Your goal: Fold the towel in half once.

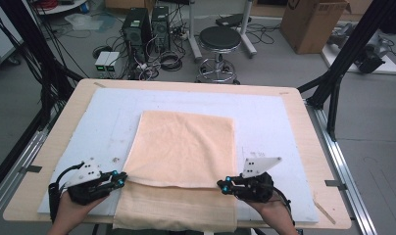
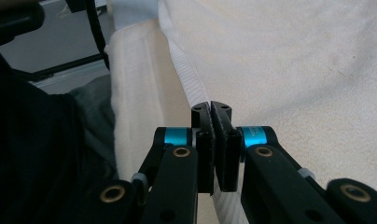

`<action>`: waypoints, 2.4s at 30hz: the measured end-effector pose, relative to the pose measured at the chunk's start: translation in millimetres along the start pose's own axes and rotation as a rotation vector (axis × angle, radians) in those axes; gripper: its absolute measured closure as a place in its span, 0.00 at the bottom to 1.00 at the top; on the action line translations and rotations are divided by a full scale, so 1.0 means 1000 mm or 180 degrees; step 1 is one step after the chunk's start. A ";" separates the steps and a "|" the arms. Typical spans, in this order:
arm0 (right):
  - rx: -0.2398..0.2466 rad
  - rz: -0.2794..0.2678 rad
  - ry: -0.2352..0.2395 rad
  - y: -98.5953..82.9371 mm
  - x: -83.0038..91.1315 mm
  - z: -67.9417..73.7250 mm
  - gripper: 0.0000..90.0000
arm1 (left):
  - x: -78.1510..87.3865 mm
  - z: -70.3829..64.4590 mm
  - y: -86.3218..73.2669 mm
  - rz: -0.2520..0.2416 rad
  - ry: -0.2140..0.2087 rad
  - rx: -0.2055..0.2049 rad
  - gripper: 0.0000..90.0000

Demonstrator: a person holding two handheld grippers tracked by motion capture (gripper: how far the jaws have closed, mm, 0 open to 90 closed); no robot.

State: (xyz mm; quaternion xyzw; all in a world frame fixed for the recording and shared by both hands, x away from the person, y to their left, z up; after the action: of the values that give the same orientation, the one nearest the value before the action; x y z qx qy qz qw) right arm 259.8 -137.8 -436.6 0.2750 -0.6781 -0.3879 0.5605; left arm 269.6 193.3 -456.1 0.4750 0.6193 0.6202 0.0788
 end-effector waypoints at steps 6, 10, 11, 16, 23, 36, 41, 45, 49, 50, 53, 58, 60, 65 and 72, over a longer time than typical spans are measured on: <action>0.0054 0.0018 0.0084 -0.001 0.004 0.022 0.98 | 0.016 -0.022 -0.015 0.0043 -0.0041 -0.0142 0.93; 0.0085 0.0026 0.0162 0.000 0.008 0.037 0.98 | 0.025 -0.035 -0.023 0.0087 -0.0074 -0.0221 0.93; 0.0085 0.0032 0.0194 0.000 0.008 0.042 0.98 | 0.026 -0.037 -0.025 0.0106 -0.0066 -0.0244 0.93; 0.0222 0.0151 0.0348 -0.002 0.006 0.064 0.98 | 0.033 -0.044 -0.037 0.0159 -0.0091 -0.0253 0.93; 0.0290 0.0202 0.0649 -0.012 -0.001 0.082 0.92 | 0.037 -0.053 -0.047 0.0237 -0.0234 -0.0236 0.88; -0.0011 0.0201 -0.0174 -0.011 0.000 0.002 0.59 | -0.003 -0.013 -0.007 0.0120 -0.0078 0.0049 0.61; -0.0241 0.0354 -0.0599 -0.027 -0.004 -0.055 0.56 | -0.033 0.017 0.008 0.0170 0.0055 0.0306 0.57; -0.0441 0.0499 -0.0950 -0.043 -0.010 -0.095 0.56 | -0.050 0.043 0.014 0.0187 0.0336 0.0512 0.56; -0.0722 0.0637 -0.1111 -0.064 -0.017 -0.125 0.54 | -0.063 0.063 0.017 0.0248 0.0518 0.0782 0.53; -0.0814 0.0628 -0.1095 -0.068 -0.020 -0.129 0.54 | -0.066 0.065 0.017 0.0255 0.0523 0.0844 0.53; -0.0967 0.0627 -0.1106 -0.075 -0.025 -0.138 0.54 | -0.077 0.073 0.015 0.0325 0.0568 0.1044 0.53; -0.1027 0.0599 -0.1042 -0.074 -0.028 -0.141 0.68 | -0.083 0.079 0.016 0.0258 0.0632 0.1193 0.66; -0.1046 0.0614 -0.0981 -0.072 -0.031 -0.142 0.77 | -0.083 0.080 0.016 0.0247 0.0672 0.1214 0.75; -0.1057 0.0626 -0.0796 -0.067 -0.036 -0.143 0.93 | -0.087 0.080 0.018 0.0225 0.0546 0.1295 0.91; -0.0951 0.0761 -0.0900 -0.064 -0.035 -0.158 0.94 | -0.090 0.086 0.022 0.0134 0.0551 0.1336 0.94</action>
State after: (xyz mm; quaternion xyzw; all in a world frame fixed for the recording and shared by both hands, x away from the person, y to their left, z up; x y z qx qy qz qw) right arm 417.3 -178.7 -497.9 0.0497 -0.7126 -0.4495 0.5363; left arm 388.1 186.2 -500.7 0.4388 0.7291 0.5177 -0.0882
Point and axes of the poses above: each handheld gripper's, and its own axes: x roughly backward along the jaws, y roughly out of its top, z roughly to its left, the point moved 9 cm from there along -x, roughly forward along the jaws, and after that the axes turned 14 degrees about x, right-handed, at the moved point
